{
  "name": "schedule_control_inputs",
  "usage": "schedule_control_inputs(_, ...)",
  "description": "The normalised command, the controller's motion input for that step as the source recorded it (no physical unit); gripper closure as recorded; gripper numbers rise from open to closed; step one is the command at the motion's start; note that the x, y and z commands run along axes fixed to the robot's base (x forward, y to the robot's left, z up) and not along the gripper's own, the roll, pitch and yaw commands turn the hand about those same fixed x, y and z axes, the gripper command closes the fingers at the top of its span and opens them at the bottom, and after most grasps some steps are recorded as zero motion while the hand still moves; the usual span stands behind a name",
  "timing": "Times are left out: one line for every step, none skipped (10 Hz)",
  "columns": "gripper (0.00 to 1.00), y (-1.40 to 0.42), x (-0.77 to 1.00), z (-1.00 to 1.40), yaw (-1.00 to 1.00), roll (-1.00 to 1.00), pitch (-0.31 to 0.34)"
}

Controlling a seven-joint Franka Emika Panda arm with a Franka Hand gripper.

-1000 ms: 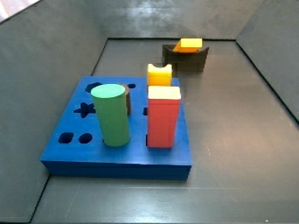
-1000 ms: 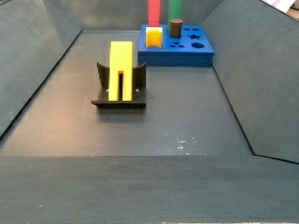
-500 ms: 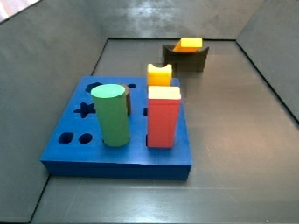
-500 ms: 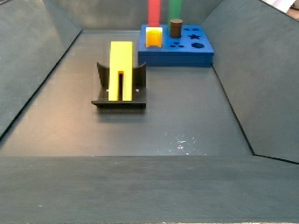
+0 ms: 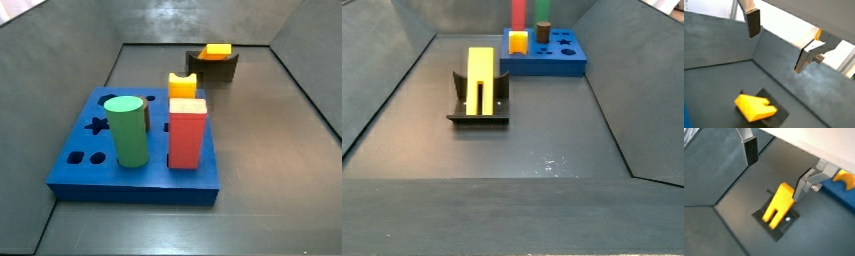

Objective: Pick up the double-square object. Move up. Place the double-square object on the fixture. Regrasp the double-square object. Move to above the board. Insert the double-square object.
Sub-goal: Regrasp the double-square object.

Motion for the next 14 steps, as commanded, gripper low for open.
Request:
schedule_control_inputs(0.0, -0.04, 0.09, 0.0, 0.09, 1.0, 0.163)
schedule_control_inputs(0.0, -0.04, 0.09, 0.0, 0.11, 1.0, 0.178)
schedule_control_inputs(0.0, -0.05, 0.09, 0.0, 0.15, 1.0, 0.207)
schedule_control_inputs(0.0, -0.05, 0.1, 0.0, 0.19, 0.89, 0.211)
schedule_control_inputs(0.0, -0.05, 0.1, -0.01, 0.21, 0.69, 0.188)
schedule_control_inputs(0.0, -0.05, 0.1, -0.01, 0.23, 0.44, 0.148)
schedule_control_inputs(0.0, -0.04, 0.1, 0.0, 0.24, 0.28, 0.113)
schedule_control_inputs(0.0, -0.03, 0.09, 0.01, 0.24, 0.2, 0.074)
schedule_control_inputs(0.0, -0.04, 0.08, -0.01, 0.23, 0.16, 0.022)
schedule_control_inputs(0.0, -0.05, 0.08, -0.01, 0.21, 0.15, 0.001)
schedule_control_inputs(0.0, 0.05, 0.03, -1.0, 0.1, 0.06, -0.063)
schedule_control_inputs(0.0, 0.05, 0.03, -1.0, 0.07, 0.06, -0.069)
schedule_control_inputs(0.0, 0.05, 0.04, -1.0, 0.05, 0.05, -0.105)
schedule_control_inputs(0.0, 0.05, 0.04, -1.0, 0.03, 0.05, -0.116)
